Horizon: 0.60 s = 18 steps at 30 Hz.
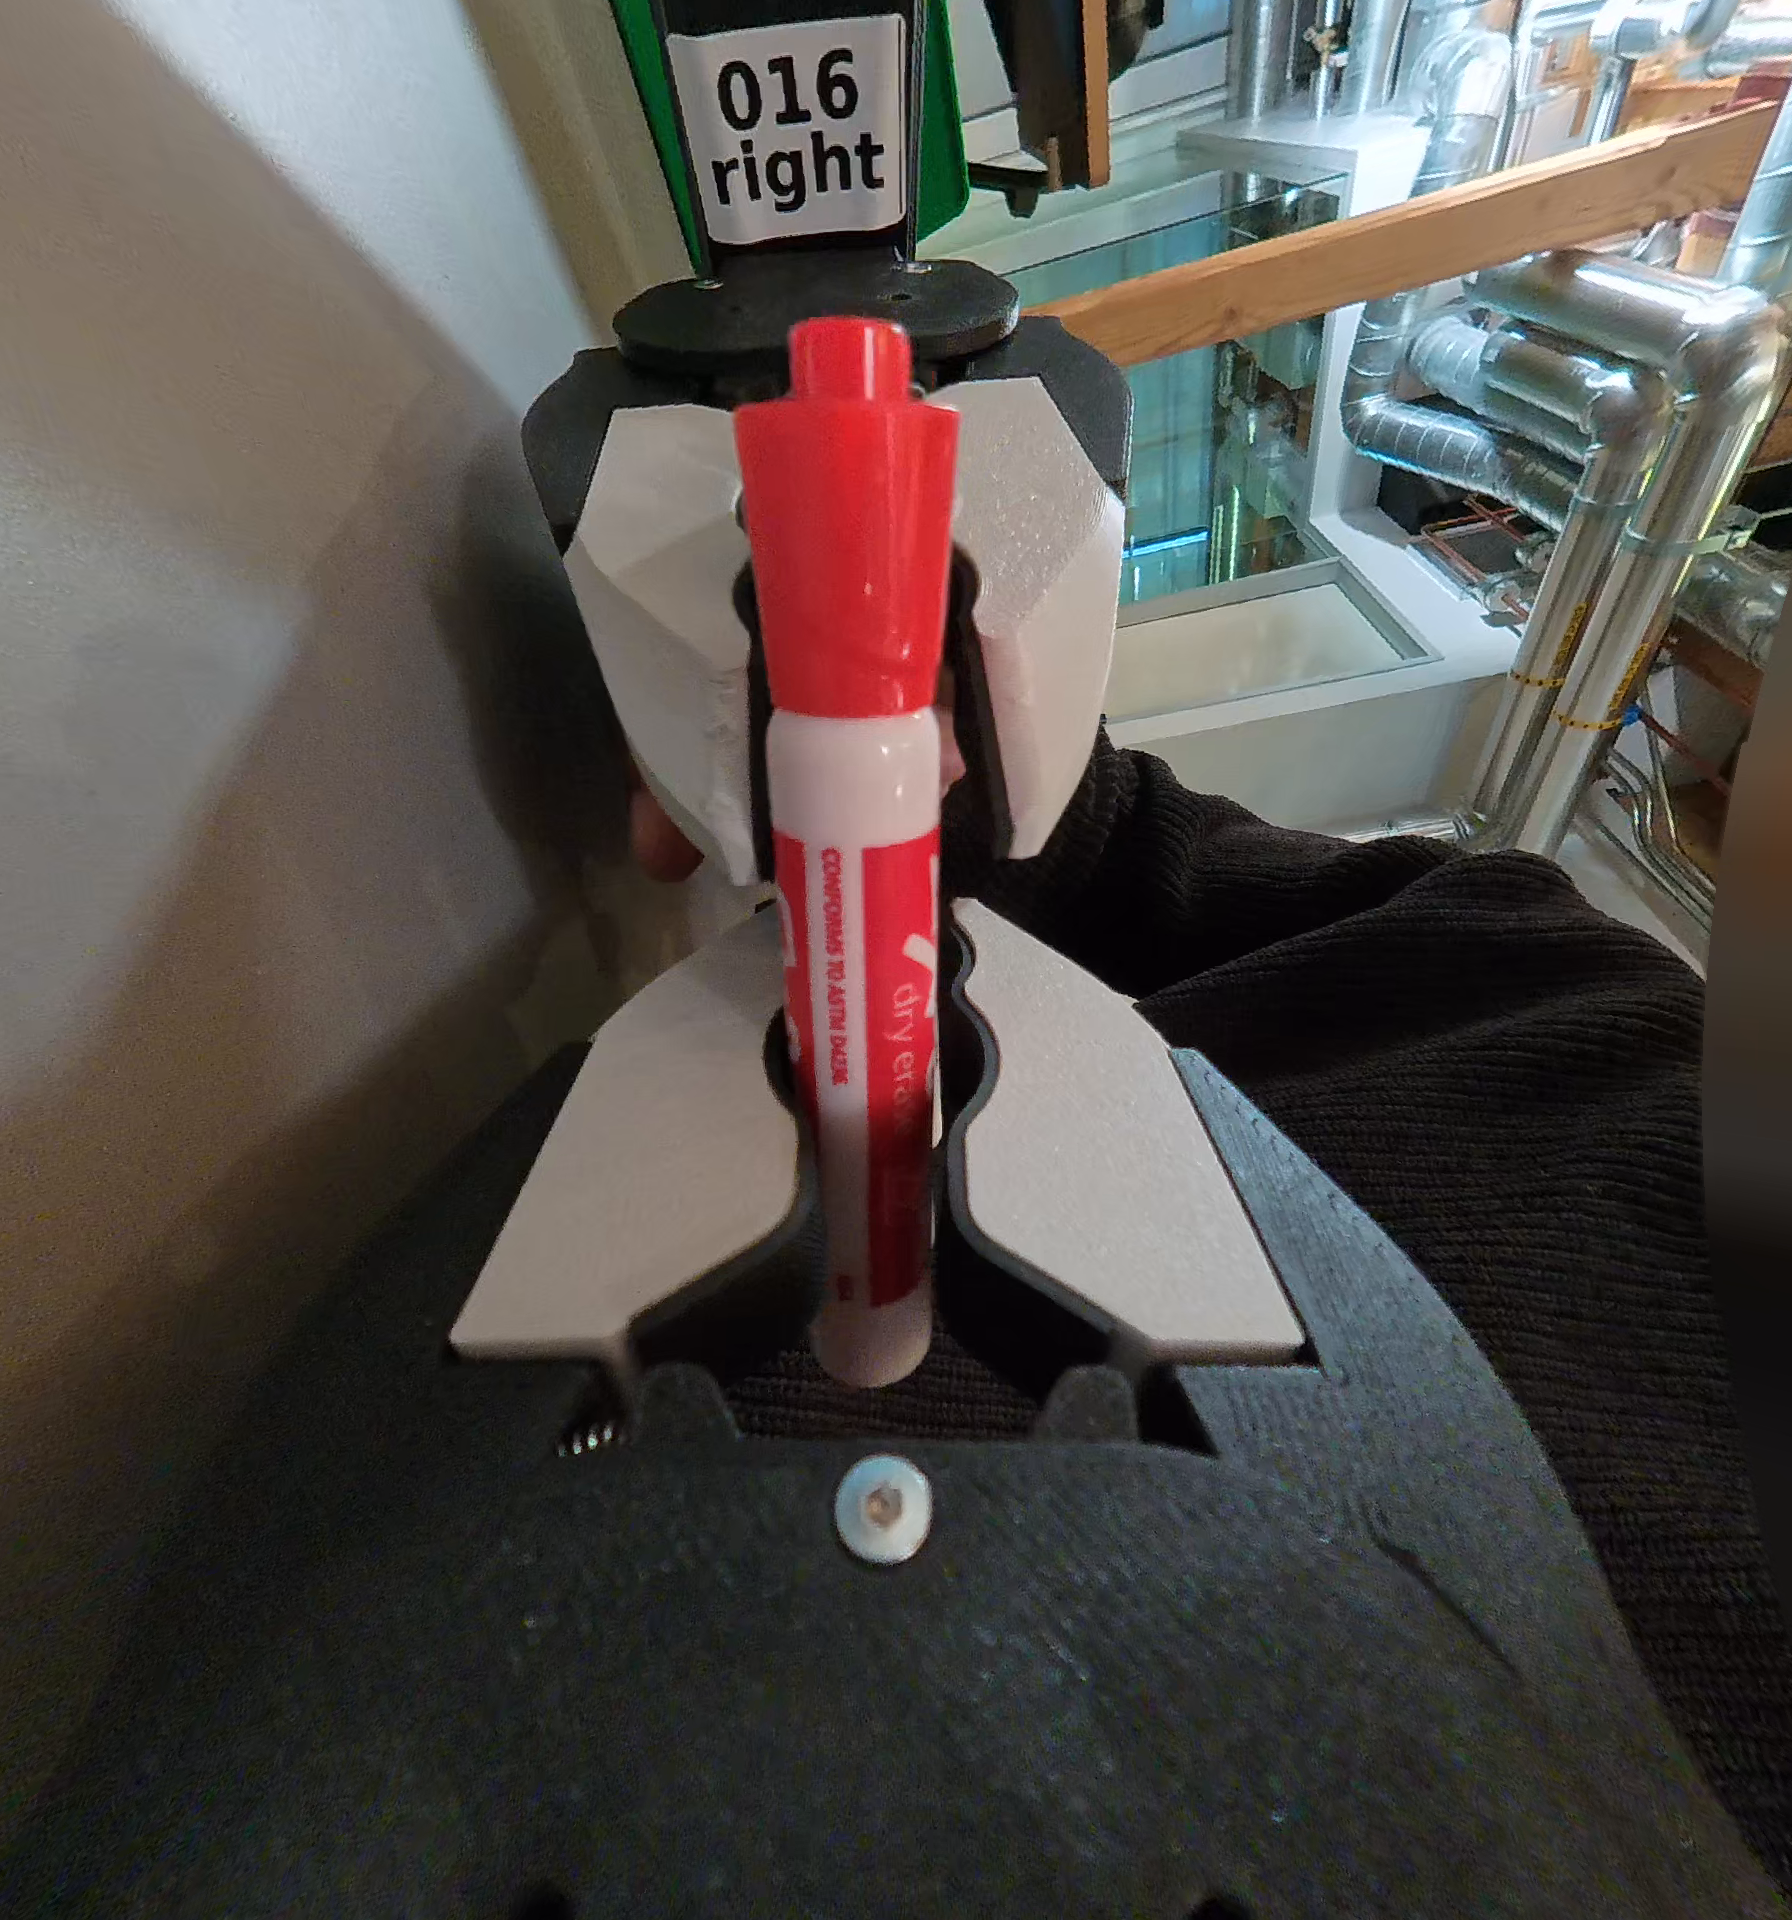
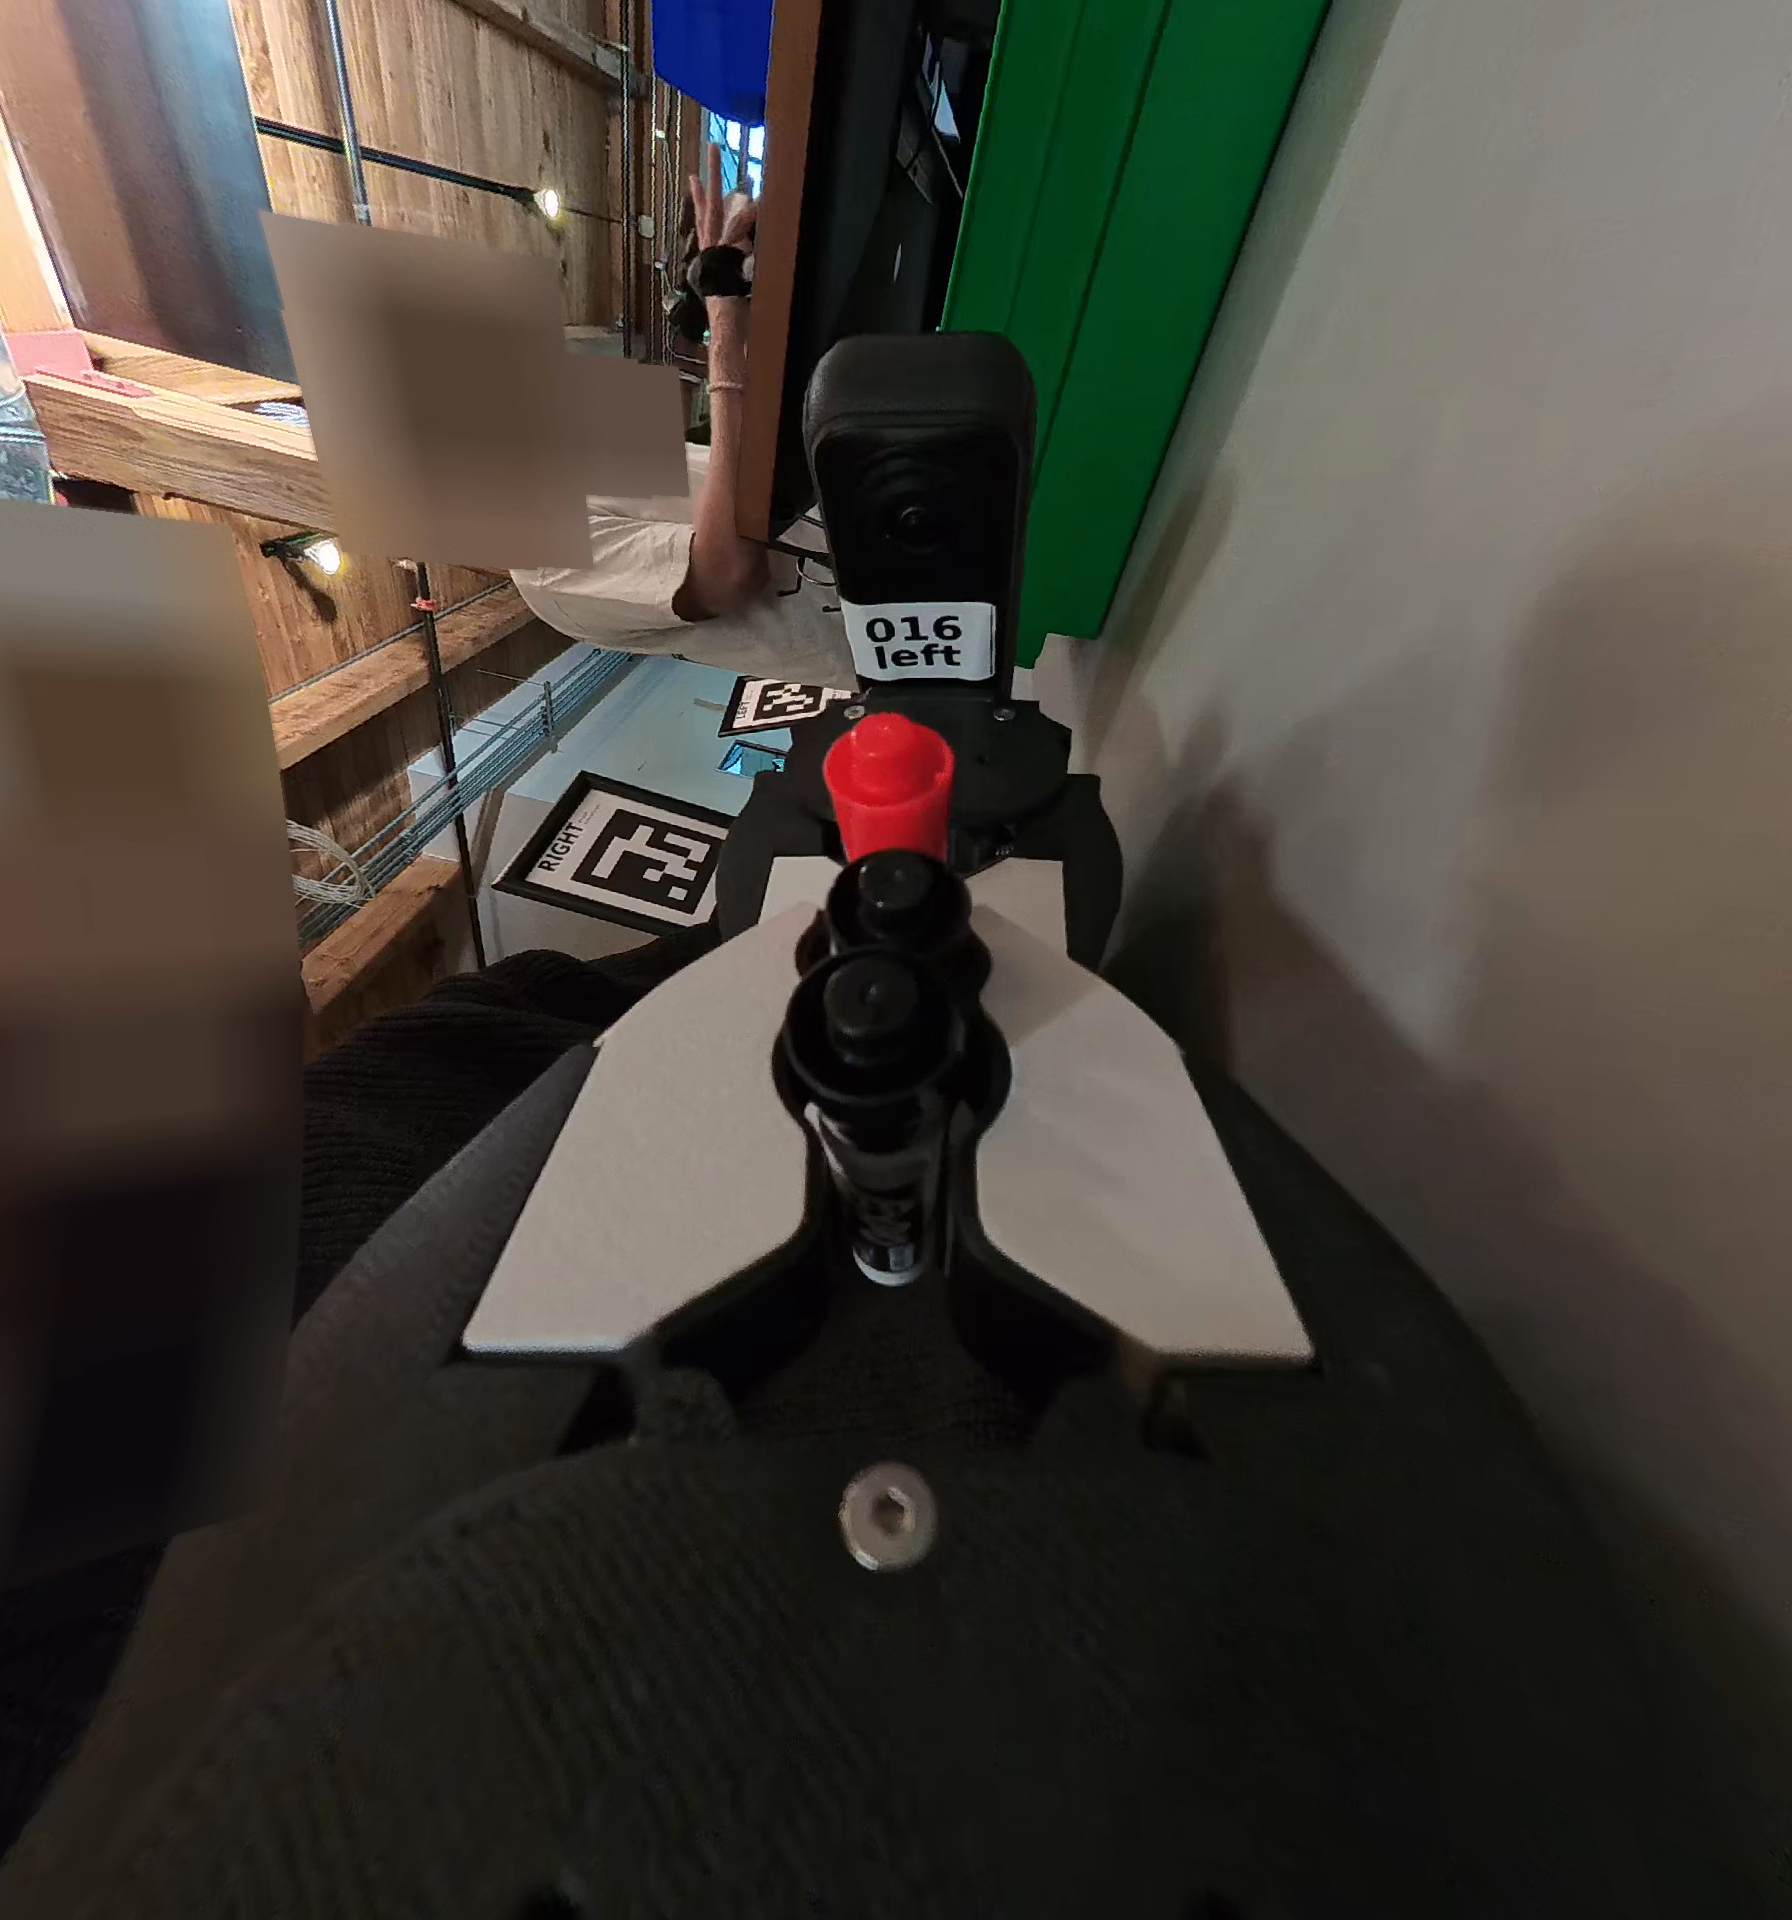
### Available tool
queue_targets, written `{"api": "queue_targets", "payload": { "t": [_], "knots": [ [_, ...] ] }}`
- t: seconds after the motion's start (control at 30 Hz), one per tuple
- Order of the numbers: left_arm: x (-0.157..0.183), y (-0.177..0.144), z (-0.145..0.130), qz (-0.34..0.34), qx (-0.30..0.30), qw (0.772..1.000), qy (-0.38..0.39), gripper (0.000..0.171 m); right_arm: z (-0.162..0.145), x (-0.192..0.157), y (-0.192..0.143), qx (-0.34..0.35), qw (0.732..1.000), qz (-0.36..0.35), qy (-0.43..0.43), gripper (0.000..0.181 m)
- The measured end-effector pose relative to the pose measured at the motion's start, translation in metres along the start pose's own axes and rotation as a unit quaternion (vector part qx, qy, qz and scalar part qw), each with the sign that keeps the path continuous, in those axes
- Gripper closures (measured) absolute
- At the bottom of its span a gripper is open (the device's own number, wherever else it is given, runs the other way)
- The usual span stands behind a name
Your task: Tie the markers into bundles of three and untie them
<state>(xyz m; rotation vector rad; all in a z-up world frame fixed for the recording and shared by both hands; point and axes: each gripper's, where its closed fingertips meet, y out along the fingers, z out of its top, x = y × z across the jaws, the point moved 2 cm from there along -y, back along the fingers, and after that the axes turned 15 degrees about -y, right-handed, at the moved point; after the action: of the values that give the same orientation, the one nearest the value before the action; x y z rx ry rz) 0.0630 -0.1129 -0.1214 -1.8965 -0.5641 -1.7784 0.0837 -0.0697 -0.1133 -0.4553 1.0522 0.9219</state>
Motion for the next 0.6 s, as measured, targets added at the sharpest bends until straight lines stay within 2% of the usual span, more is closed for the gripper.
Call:
{"api": "queue_targets", "payload": {
  "t": [0.6],
  "knots": [
    [0.001,-0.0005,0.0005,-0.002,0.001,1.0,0.005,0.153,0.0006,0.0028,-0.0006,0.004,1.0,-0.008,0.013,0.142]
  ]
}}
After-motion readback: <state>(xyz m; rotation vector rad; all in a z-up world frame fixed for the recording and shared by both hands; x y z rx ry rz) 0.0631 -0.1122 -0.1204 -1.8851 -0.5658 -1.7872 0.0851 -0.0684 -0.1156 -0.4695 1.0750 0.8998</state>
